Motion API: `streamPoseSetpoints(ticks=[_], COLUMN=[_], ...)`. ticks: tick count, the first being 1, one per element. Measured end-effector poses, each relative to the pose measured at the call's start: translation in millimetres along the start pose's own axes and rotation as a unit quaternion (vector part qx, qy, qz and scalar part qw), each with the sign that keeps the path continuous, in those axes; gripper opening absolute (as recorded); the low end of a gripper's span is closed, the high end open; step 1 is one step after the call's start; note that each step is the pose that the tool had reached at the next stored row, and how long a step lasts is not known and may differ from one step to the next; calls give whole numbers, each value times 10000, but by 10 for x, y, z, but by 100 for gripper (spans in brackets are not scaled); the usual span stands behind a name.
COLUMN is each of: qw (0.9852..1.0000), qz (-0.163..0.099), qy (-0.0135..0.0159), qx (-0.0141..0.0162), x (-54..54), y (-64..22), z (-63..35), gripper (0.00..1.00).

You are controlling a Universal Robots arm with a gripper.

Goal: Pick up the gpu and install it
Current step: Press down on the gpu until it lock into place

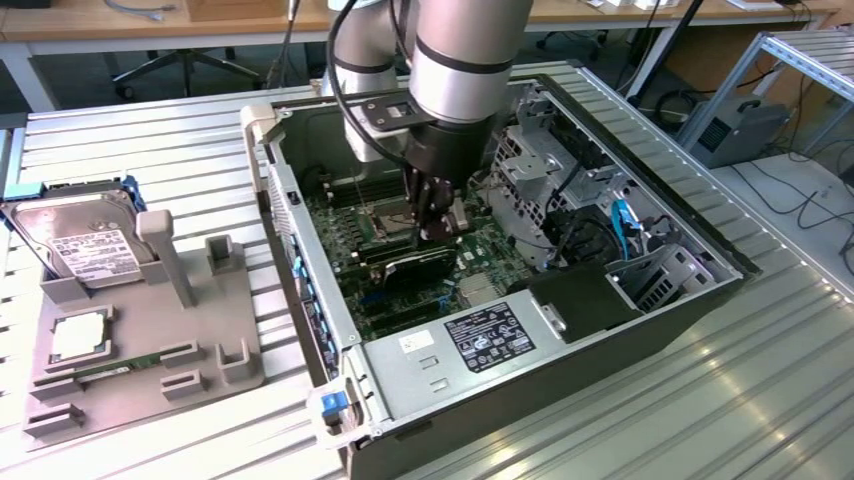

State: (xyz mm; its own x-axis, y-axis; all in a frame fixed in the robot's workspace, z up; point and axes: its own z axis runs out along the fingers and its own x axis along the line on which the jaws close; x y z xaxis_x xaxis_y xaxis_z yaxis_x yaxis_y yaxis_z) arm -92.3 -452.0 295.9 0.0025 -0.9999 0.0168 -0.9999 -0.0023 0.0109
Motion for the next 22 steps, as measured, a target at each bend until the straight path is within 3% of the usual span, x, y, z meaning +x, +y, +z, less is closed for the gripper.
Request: streamPoseSetpoints(ticks=[4,9,14,16,22], qw=[10000,10000,10000,9999,9999], qz=[0,0,1,1,1], qy=[13,55,88,119,152], qx=[0,0,1,-1,0], x=[16,24,28,32,77], y=[83,375,466,516,579], z=[7,36,54,66,98], gripper=[11,11,11,11,11])
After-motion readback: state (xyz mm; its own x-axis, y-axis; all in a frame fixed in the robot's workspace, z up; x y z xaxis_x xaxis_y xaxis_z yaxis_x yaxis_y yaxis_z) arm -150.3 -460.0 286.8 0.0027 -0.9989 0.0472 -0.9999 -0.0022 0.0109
